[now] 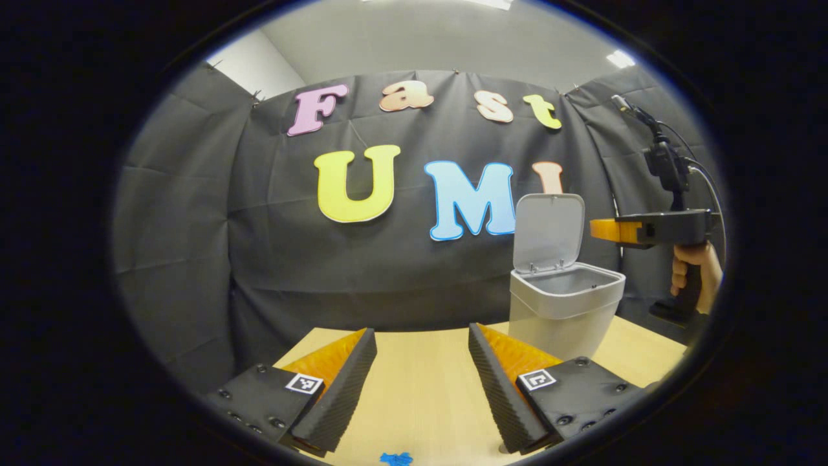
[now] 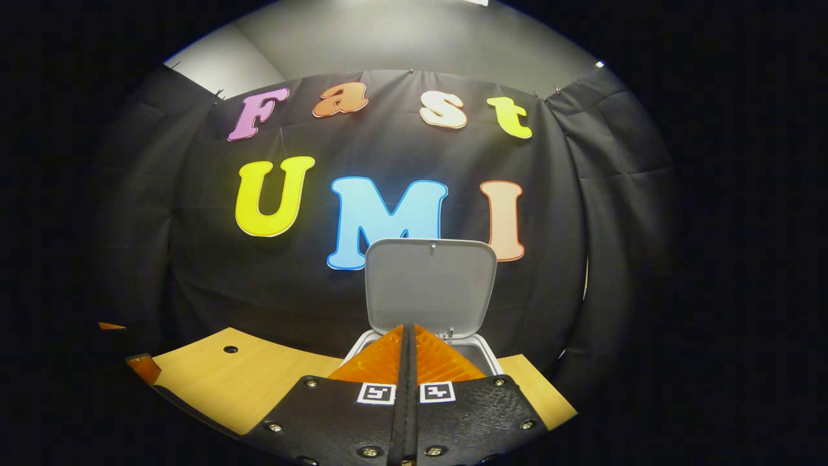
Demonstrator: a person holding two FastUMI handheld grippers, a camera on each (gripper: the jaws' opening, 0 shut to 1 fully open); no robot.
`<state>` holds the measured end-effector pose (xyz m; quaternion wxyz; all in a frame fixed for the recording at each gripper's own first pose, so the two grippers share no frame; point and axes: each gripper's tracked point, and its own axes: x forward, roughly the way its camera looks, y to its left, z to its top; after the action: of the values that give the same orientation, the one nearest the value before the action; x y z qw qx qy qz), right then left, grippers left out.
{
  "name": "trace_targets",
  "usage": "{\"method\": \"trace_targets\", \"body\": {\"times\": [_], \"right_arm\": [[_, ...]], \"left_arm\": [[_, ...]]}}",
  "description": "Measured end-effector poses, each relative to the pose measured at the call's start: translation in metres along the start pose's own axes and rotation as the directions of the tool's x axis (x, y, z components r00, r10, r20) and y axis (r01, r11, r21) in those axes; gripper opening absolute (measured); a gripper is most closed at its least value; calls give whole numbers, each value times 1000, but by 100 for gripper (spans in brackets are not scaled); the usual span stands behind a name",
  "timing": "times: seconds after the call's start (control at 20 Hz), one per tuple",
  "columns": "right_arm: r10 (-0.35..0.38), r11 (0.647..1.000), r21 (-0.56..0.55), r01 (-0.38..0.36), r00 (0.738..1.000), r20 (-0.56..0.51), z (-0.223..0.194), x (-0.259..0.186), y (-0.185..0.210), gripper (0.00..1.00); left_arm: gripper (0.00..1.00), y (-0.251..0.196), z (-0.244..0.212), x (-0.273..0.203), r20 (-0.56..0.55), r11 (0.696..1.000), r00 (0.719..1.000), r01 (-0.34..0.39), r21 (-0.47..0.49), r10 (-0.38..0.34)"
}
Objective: Press the lid of the desktop garbage bin to open it, pick up the crumpled paper on the desktop and throw it into the bin, then pick up the pop can on the desktop and drop it into the bin, and finally close the garbage bin lid.
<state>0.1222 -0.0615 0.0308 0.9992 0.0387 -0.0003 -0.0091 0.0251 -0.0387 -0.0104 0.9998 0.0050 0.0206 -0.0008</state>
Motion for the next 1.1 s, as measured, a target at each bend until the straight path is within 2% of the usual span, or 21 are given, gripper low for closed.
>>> {"method": "trace_targets", "body": {"times": [0.3,0.35,0.4,0.45,0.5,0.55,0.65,0.7,0.75,0.8,0.85,0.95,1.0,1.1], "right_arm": [[28,999,37,-28,1000,-4,-6,-22,9,0],[28,999,38,-28,1000,-12,-9,-22,9,4],[29,999,41,-29,999,-14,-11,-25,10,4],[33,999,42,-32,999,-20,-13,-26,13,21],[33,999,42,-32,999,-20,-13,-28,13,19],[40,998,40,-39,999,-21,-14,-30,15,26],[44,999,30,-44,999,-21,-16,-33,18,37],[59,998,29,-58,998,-23,-15,-35,24,52],[63,998,29,-62,998,-29,-17,-36,25,67],[56,998,24,-55,998,-30,-20,-34,23,82],[52,999,18,-52,998,-30,-20,-38,25,97],[41,999,1,-41,999,-29,-22,-39,26,97],[39,999,-8,-39,999,-29,-22,-40,28,97],[42,999,-21,-42,999,-30,-24,-43,32,97]], "left_arm": [[87,4,-2,-3,0,1000,1000,-6,-1,6],[87,6,-3,-4,0,1000,1000,-5,-1,5],[92,6,-3,-4,0,1000,1000,-5,-1,5],[96,6,-4,-5,0,1000,1000,-3,-1,3],[100,6,-5,-4,-1,1000,1000,-2,-2,2],[87,6,-5,-5,-1,1000,1000,0,-2,0],[87,7,-5,-5,-1,1000,1000,3,-3,-3],[87,7,-6,-5,-1,1000,1000,4,-3,-4],[100,7,-6,-4,-1,1000,1000,6,-3,-6],[87,7,-6,-5,-1,1000,1000,6,-1,-6],[94,9,-7,-6,-1,1000,1000,6,0,-6],[94,11,-9,-5,-4,1000,1000,4,0,-4],[91,13,-11,-4,-8,1000,1000,3,-1,-3],[94,18,-22,-5,-26,1000,1000,-4,3,4]]}}
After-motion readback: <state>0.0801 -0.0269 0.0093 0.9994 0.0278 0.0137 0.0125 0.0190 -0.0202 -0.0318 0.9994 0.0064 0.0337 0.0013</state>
